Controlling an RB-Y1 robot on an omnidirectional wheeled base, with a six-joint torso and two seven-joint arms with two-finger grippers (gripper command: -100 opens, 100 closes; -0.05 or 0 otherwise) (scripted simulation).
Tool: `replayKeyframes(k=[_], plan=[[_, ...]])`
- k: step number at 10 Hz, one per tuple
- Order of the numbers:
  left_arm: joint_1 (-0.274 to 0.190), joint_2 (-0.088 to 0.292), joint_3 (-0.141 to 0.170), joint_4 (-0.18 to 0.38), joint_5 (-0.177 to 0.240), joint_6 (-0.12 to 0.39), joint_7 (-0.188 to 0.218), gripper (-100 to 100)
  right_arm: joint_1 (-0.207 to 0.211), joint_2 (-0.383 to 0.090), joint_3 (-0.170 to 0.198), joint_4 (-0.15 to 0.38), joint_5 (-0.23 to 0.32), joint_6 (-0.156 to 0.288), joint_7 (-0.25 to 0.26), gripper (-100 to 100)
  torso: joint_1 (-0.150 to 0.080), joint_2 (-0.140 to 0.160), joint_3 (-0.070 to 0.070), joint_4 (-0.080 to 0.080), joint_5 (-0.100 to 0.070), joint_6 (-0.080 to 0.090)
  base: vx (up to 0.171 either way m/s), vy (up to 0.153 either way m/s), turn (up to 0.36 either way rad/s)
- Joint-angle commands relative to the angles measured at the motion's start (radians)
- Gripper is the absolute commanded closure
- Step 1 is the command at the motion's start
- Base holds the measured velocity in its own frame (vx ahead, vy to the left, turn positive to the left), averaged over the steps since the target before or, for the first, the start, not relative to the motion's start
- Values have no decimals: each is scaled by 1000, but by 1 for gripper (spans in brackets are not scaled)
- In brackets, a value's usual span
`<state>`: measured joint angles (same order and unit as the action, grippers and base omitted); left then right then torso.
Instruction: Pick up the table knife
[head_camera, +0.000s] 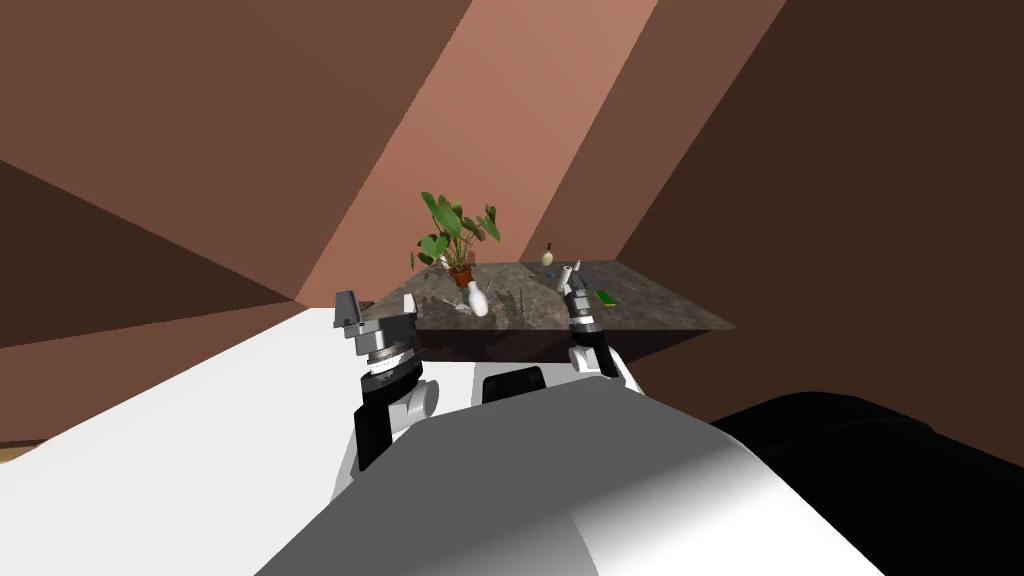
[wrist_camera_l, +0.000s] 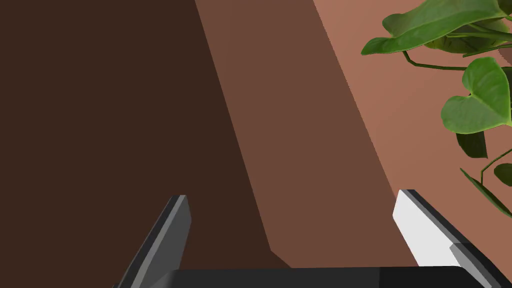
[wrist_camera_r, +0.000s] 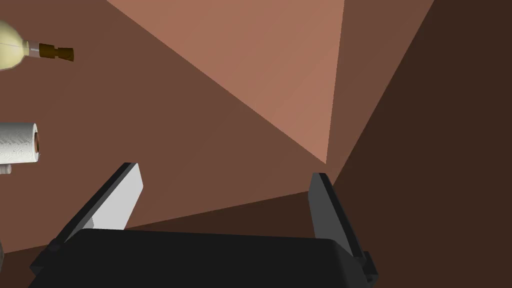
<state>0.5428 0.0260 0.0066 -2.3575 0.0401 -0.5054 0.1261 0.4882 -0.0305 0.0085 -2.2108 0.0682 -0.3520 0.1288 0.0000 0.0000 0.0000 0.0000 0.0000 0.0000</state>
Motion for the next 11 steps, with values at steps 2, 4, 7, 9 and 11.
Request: replayKeyframes(k=[2,4,7,9,11], plan=[[0,0,0,0,0,0,0,0,1,-51,-15,18,-12,4,-3,-100,1,0,0,0,0,0,-8,36,88],[0,0,0,0,0,0,0,0,2,-95,-29,37,-24,9,-6,-100,3,1,0,0,1,0,-15,61,91],[0,0,0,0,0,0,0,0,5,-175,-56,74,-48,25,-11,-100,4,1,1,0,1,0,-19,65,124],[0,0,0,0,0,0,0,0,9,-236,-74,103,-67,42,-15,-100,5,1,1,0,1,0,-10,92,149],[0,0,0,0,0,0,0,0,14,-295,-92,135,-87,66,-19,-100,6,1,1,0,1,0,-6,84,164]])
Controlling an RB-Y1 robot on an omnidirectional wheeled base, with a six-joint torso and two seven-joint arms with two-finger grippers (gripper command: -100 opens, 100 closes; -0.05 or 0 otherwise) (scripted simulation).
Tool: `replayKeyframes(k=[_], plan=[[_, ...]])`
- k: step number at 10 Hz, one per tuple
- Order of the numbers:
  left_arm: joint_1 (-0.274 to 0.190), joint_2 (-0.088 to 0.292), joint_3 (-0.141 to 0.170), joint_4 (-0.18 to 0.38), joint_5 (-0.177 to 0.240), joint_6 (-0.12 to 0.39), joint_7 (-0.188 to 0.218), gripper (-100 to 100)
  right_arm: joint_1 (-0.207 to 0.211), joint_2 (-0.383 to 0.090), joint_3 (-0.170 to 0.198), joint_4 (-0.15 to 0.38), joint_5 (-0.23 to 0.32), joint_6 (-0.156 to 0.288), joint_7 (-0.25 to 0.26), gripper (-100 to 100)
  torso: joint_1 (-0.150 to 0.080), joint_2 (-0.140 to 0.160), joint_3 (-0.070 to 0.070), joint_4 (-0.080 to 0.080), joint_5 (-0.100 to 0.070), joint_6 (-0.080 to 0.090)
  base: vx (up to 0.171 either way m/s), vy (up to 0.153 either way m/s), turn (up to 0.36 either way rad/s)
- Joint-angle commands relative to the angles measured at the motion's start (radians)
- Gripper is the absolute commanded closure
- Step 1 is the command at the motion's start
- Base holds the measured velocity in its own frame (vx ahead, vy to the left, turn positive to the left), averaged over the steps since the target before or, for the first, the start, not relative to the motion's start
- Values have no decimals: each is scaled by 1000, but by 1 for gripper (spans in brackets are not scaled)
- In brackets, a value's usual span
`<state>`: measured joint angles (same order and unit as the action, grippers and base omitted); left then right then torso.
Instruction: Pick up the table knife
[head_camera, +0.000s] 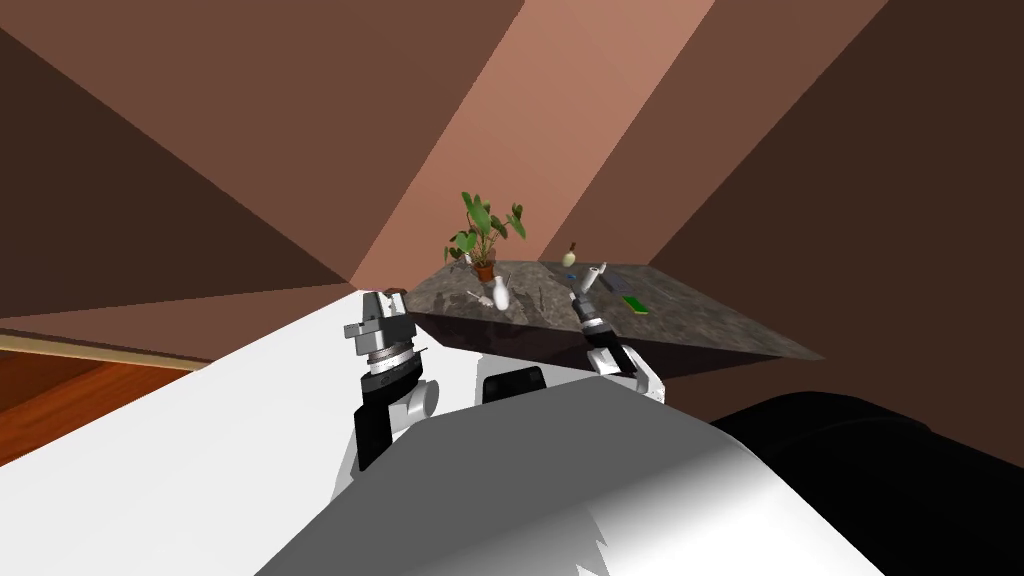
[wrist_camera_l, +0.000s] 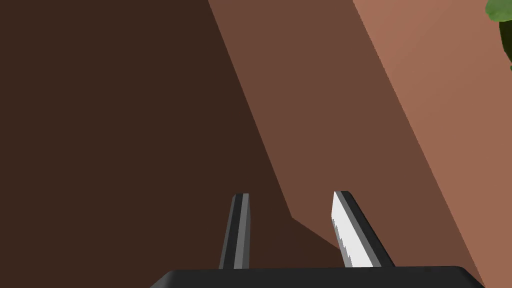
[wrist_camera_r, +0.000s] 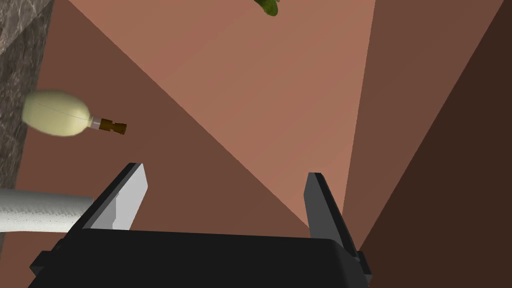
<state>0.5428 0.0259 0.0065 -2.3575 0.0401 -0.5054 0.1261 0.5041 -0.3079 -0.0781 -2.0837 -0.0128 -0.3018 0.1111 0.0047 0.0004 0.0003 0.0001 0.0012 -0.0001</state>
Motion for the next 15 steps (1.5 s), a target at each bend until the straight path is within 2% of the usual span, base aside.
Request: replayKeyframes(k=[1,2,3,5,6,8,9,11,12,14,15], plan=[[0,0,0,0,0,0,0,0,1,-50,-14,26,-17,30,-3,-100,0,0,0,0,0,0,0,75,172],[0,0,0,0,0,0,0,0,4,-85,-21,44,-28,47,-5,-100,0,0,0,0,0,0,-3,74,175],[0,0,0,0,0,0,0,0,4,-98,-21,44,-28,47,-5,-100,0,0,0,0,0,0,0,52,54],[0,0,0,0,0,0,0,0,11,-164,-33,81,-50,85,-8,-100,-1,0,0,0,0,0,3,71,172],[0,0,0,0,0,0,0,0,11,-174,-33,81,-50,85,-8,-100,0,0,0,0,0,0,5,51,60],[0,0,0,0,0,0,0,0,20,-245,-41,119,-72,132,-10,-100,-2,0,0,0,0,0,15,68,174],[0,0,0,0,0,0,0,0,20,-254,-41,119,-72,132,-10,-100,0,-1,-1,0,0,0,18,49,66],[0,0,0,0,0,0,0,0,29,-324,-44,158,-93,186,-11,-100,-2,-1,0,0,-1,0,20,48,159],[0,0,0,0,0,0,0,0,29,-336,-44,158,-93,186,-11,-100,-2,-1,-1,0,-1,0,24,46,80],[0,0,0,0,0,0,0,0,40,-401,-43,196,-114,247,-12,-100,-2,-1,0,0,0,0,19,51,172],[0,0,0,0,0,0,0,0,40,-418,-43,196,-114,247,-12,-100,-2,-1,-1,0,0,0,24,42,54]])
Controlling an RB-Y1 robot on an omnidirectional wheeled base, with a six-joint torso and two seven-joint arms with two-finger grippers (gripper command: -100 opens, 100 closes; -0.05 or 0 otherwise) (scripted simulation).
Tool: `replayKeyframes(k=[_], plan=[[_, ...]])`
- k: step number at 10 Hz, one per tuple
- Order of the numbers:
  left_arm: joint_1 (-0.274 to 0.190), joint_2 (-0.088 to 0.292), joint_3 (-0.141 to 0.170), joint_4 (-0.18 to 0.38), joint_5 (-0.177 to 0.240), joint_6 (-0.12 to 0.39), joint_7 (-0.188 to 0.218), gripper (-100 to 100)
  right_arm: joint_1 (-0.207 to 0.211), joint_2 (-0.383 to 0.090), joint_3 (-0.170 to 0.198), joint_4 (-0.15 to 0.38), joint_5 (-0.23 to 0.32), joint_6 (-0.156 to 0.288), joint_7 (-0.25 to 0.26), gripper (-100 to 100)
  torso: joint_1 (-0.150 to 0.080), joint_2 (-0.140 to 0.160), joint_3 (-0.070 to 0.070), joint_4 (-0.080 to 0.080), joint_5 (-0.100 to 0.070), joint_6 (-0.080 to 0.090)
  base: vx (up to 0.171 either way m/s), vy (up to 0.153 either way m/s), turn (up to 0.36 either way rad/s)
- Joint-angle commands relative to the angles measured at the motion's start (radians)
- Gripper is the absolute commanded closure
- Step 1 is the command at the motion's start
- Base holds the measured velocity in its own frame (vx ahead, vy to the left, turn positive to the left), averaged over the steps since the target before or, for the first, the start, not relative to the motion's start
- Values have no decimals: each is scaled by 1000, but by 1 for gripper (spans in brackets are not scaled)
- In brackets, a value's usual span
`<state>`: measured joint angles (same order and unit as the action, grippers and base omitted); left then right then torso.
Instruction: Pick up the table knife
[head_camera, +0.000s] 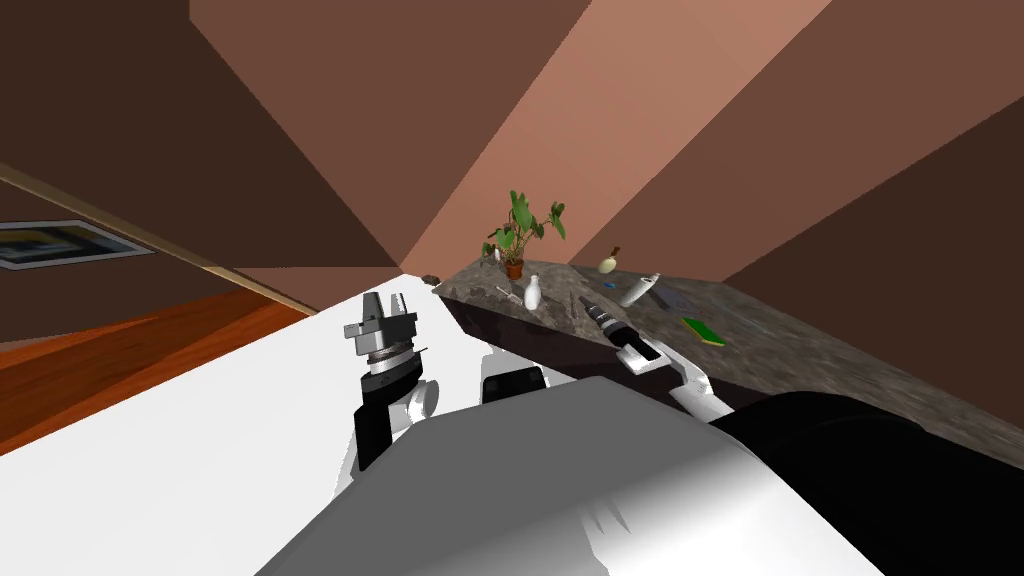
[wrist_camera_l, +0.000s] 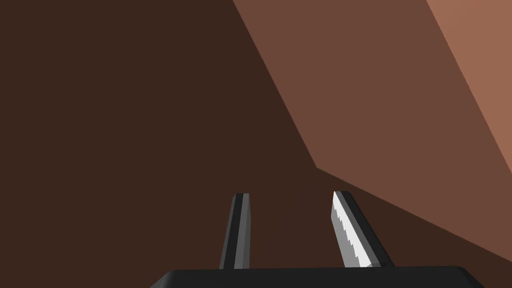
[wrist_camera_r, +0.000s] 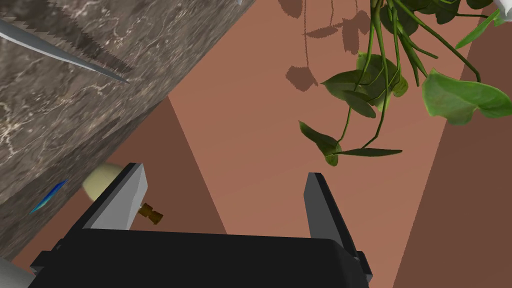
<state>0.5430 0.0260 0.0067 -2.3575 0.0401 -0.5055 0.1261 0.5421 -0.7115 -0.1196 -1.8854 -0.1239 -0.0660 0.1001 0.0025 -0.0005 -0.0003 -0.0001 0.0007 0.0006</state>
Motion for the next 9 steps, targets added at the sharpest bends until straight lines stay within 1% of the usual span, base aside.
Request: replayKeyframes(k=[1,2,3,4,5,6,8,9], plan=[[0,0,0,0,0,0,0,0,7,-50,1,17,-12,43,-1,-100,0,0,0,0,0,0,22,47,127],[0,0,0,0,0,0,0,0,12,-80,5,35,-22,66,-1,-100,0,0,0,0,0,0,41,54,226],[0,0,0,0,0,0,0,0,12,-95,5,35,-22,77,-1,-100,1,-1,-1,0,0,-1,34,35,76],[0,0,0,0,0,0,0,0,18,-134,10,52,-31,111,0,-100,0,-1,0,0,0,0,29,36,122],[0,0,0,0,0,0,0,0,23,-161,15,69,-39,139,0,-100,0,0,0,0,0,0,41,48,206],[0,0,0,0,0,0,0,0,23,-172,15,69,-39,146,0,-100,0,-1,-1,0,0,-1,32,31,63],[0,0,0,0,0,0,0,0,34,-241,30,101,-54,209,2,-100,-1,0,0,0,0,0,34,31,147],[0,0,0,0,0,0,0,0,34,-245,30,101,-54,218,2,-100,-1,-1,-1,0,0,0,33,17,68]])
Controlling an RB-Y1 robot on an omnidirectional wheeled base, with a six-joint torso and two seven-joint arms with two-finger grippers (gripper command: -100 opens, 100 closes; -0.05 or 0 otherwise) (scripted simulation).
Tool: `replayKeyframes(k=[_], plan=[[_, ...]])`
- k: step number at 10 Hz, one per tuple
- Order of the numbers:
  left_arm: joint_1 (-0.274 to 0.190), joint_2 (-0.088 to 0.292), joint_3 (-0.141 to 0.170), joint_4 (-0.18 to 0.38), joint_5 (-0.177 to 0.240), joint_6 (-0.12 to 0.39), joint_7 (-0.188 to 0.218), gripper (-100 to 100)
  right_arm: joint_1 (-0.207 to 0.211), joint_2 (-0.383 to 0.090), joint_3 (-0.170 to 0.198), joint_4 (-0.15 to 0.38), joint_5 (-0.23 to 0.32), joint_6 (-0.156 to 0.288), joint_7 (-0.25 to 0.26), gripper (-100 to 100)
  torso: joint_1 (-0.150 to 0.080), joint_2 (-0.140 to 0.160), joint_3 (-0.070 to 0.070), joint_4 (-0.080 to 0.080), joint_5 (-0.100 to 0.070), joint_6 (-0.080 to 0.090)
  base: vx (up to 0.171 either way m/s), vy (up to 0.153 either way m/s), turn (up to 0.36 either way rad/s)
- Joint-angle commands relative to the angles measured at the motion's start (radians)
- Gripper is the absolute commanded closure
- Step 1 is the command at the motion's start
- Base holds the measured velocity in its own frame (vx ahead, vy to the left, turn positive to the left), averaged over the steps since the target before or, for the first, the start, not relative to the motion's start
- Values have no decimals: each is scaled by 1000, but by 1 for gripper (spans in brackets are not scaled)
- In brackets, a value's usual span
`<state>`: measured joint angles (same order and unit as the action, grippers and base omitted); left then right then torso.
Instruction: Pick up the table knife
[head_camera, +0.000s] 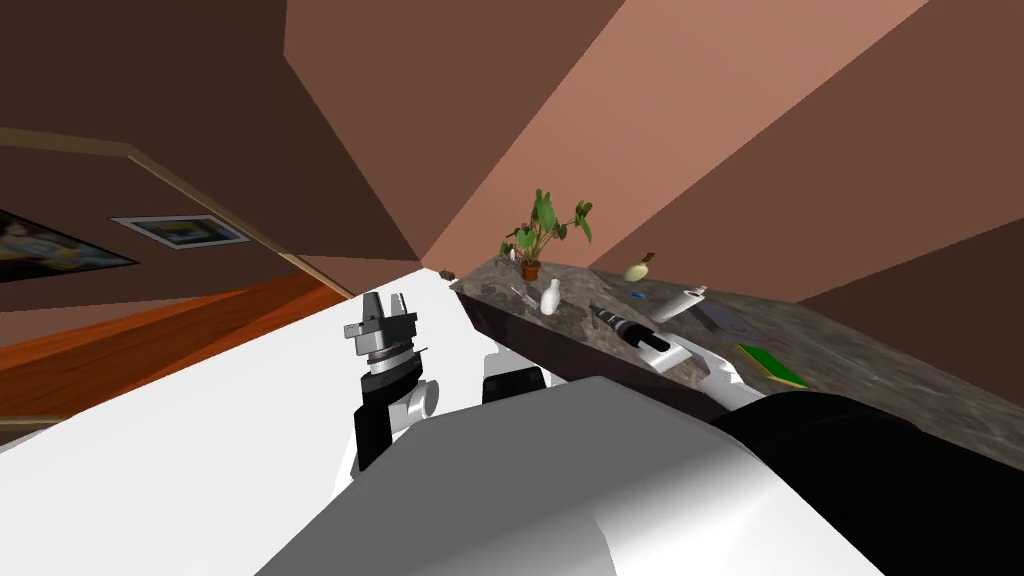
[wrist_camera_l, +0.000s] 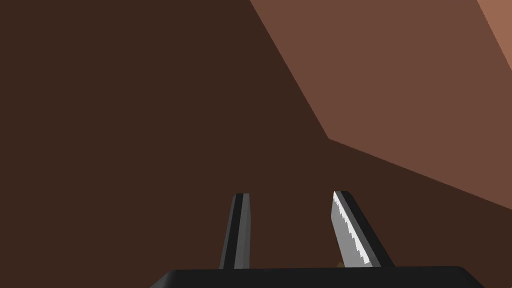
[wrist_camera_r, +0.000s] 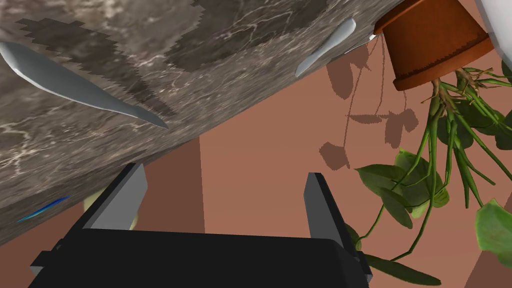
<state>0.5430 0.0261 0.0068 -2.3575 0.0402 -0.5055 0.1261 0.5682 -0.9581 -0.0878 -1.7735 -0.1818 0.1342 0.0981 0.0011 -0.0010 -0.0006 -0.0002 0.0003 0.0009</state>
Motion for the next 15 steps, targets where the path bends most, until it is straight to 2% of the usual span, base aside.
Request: replayKeyframes(k=[1,2,4,5,8,9,12,15], plan=[[0,0,0,0,0,0,0,0,13,-32,6,4,-3,50,5,-100,0,0,0,0,0,0,32,21,103],[0,0,0,0,0,0,0,0,13,-32,6,4,-3,53,5,-100,0,0,0,0,0,0,24,15,62],[0,0,0,0,0,0,0,0,24,-95,25,32,-15,113,7,-100,0,1,0,0,0,0,32,25,149],[0,0,0,0,0,0,0,0,24,-95,25,32,-15,124,7,-100,1,0,0,0,0,-1,36,11,50],[0,0,0,0,0,0,0,0,40,-174,58,66,-30,214,11,-100,0,0,0,0,0,0,43,10,119],[0,0,0,0,0,0,0,0,40,-174,58,66,-30,222,11,-100,0,-1,0,0,0,0,32,3,34],[0,0,0,0,0,0,0,0,56,-234,93,92,-42,305,15,-100,-1,0,0,0,0,0,31,5,105],[0,0,0,0,0,0,0,0,69,-271,122,108,-50,367,18,-100,-1,0,0,0,0,0,37,3,72]])
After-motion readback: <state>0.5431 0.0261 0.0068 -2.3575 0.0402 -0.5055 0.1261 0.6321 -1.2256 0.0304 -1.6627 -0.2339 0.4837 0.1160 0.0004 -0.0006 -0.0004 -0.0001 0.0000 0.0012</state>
